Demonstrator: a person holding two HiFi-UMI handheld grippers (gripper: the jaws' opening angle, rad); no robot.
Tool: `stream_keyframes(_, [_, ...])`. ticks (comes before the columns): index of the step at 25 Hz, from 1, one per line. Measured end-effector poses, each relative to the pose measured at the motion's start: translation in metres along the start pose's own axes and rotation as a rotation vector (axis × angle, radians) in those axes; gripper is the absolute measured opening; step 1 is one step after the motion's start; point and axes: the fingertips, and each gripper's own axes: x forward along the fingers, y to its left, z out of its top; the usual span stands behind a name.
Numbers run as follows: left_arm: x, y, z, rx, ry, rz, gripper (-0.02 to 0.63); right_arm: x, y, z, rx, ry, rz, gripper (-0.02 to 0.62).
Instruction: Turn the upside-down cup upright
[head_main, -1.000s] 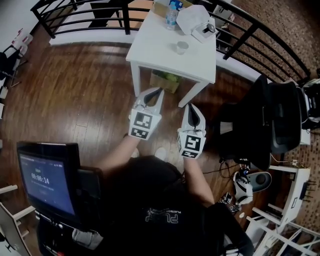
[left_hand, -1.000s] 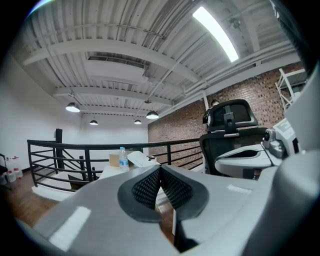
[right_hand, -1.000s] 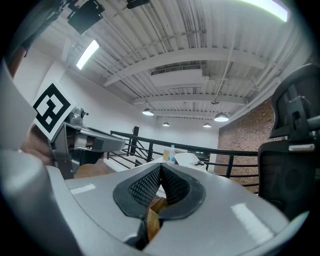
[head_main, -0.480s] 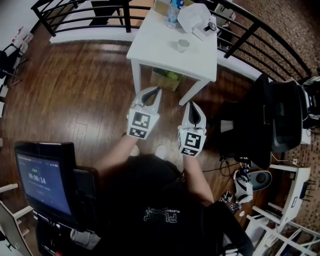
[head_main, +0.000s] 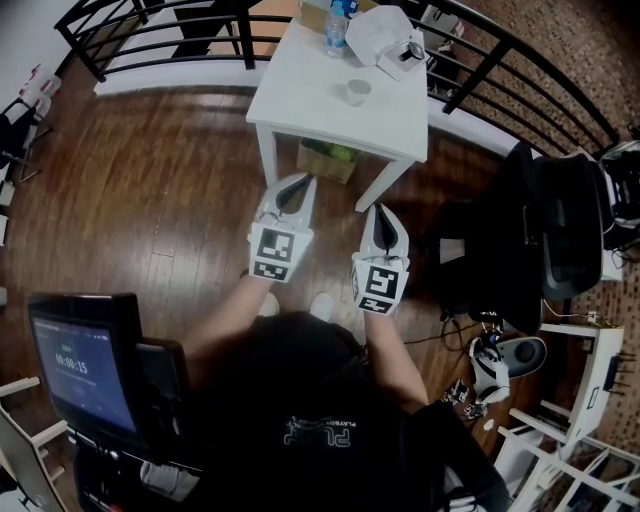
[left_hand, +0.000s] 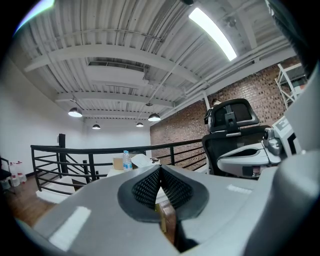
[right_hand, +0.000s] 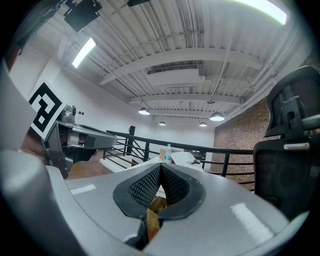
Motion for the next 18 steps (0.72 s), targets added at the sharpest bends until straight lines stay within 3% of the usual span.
stream_keyframes(18, [0.0011,-0.0010,-0.0091,-0.006,0.020,0.007,-0.002,0.0027,0.0002,-0.0028,0.008,-0.008,0.016,0.012])
